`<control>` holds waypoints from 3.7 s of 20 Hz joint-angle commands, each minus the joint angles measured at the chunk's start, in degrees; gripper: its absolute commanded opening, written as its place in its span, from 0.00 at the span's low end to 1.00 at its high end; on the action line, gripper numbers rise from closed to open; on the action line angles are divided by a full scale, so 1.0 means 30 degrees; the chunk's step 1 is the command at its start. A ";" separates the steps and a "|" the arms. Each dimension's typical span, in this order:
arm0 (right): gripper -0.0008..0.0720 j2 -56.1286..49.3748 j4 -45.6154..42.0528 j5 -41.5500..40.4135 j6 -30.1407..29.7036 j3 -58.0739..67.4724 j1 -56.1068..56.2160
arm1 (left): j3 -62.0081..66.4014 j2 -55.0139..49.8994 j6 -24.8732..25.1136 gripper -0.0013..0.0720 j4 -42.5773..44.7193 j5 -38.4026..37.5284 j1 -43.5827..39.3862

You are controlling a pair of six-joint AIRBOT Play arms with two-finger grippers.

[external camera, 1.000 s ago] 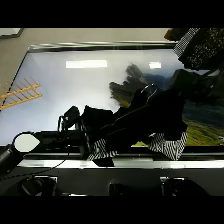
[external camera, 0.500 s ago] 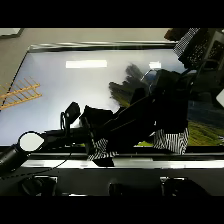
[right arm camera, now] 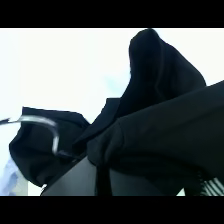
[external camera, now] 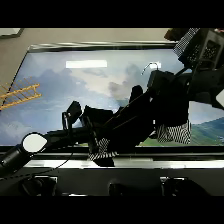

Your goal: Fold the clothes and pants, and hang the long-sleeved shirts on hangers.

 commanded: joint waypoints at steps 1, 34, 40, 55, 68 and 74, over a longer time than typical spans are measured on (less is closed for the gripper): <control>0.05 -0.0015 0.1268 -0.0197 -0.0780 0.0000 -0.0007 | 0.0022 -0.0051 0.0015 0.04 -0.0131 0.0772 -0.0095; 0.88 0.0984 1.0768 0.2477 -1.8061 0.0022 -1.3151 | 0.0015 -0.0051 0.2426 0.04 -0.2273 0.2047 -0.0095; 0.87 -0.0539 1.1934 0.4073 -3.3376 0.0000 -1.3202 | 0.0015 -0.0051 0.2426 0.04 -0.2266 0.2047 -0.0095; 0.87 -0.3876 1.7478 0.2426 -3.9437 0.0000 -1.3194 | 0.0015 -0.0051 0.2419 0.05 -0.2266 0.2040 -0.0095; 0.25 -0.5595 1.8243 0.4677 -3.9058 0.0000 -1.3202 | 0.0015 -0.0051 0.2412 0.05 -0.2273 0.2033 -0.0095; 0.05 -0.4852 1.7843 0.5617 -3.8862 0.0000 -1.3202 | 0.0015 -0.0051 0.2404 0.05 -0.2273 0.2033 -0.0095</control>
